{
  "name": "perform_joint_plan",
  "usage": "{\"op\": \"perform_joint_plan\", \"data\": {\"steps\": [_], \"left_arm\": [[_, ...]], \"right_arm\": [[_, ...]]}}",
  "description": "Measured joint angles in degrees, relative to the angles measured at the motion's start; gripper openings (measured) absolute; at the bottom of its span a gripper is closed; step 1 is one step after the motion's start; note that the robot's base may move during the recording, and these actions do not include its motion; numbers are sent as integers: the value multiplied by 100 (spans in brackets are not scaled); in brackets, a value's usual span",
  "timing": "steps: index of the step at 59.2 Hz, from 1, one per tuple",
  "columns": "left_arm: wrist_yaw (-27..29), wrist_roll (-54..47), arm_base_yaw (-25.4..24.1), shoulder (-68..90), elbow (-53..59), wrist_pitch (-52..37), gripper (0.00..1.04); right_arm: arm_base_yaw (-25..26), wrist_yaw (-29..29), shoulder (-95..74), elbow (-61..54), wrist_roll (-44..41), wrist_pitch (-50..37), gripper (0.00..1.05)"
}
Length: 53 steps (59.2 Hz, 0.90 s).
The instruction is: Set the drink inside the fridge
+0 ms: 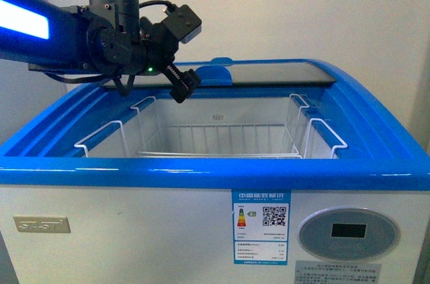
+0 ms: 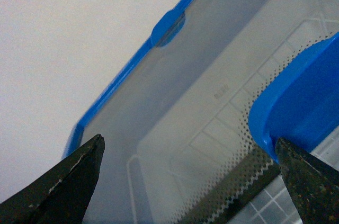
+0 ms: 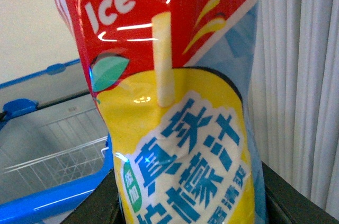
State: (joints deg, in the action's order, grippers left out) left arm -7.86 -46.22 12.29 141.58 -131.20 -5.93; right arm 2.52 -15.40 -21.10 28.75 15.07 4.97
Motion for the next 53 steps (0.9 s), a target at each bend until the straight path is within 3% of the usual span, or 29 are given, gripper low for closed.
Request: {"op": "perform_joint_plan", "data": {"steps": [3,6,13,20,22,27,28,29,32,34,36,44,53], "left_arm": [[354,334,-2,-348,577,-42,97],[352,564,-44,-654,1056,-92,97],[-188,2002,-251,-2238,3300,-673,97],[-529,2916,-356,-3506,4844,-962,97],[-221,3215,-348,-3923,5399,-1266,94],[927,3895,-334,-4900,6798,-2415,81],[1154,4015,-358,-5215,7222,-2673,78],[1290,4113,-393,-5523,7628,-2868,74],[1392,4284,-492,-6269,8561,-3163,65],[1388,4387,-553,-6749,9162,-3309,58],[1386,4446,-616,-7077,9645,-3414,51],[1248,4559,-734,-7521,10786,-3604,25],[1191,4570,-798,-7849,11191,-3698,7]], "right_arm": [[0,-2,0,0,0,0,44],[0,-4,0,0,0,0,44],[0,-55,0,0,0,0,44],[0,9,0,0,0,0,44],[0,9,0,0,0,0,44],[31,74,-24,15,-24,52,44],[160,411,-140,155,-94,415,44],[468,1165,-363,544,-398,1211,44],[925,2216,-813,1204,-929,2509,44],[1008,2857,-1244,1600,-1410,3187,44],[879,3206,-1687,1840,-1930,3327,44],[57,3484,-3530,3150,-3926,2564,43],[-341,3462,-5001,4301,-5364,2892,43]]}}
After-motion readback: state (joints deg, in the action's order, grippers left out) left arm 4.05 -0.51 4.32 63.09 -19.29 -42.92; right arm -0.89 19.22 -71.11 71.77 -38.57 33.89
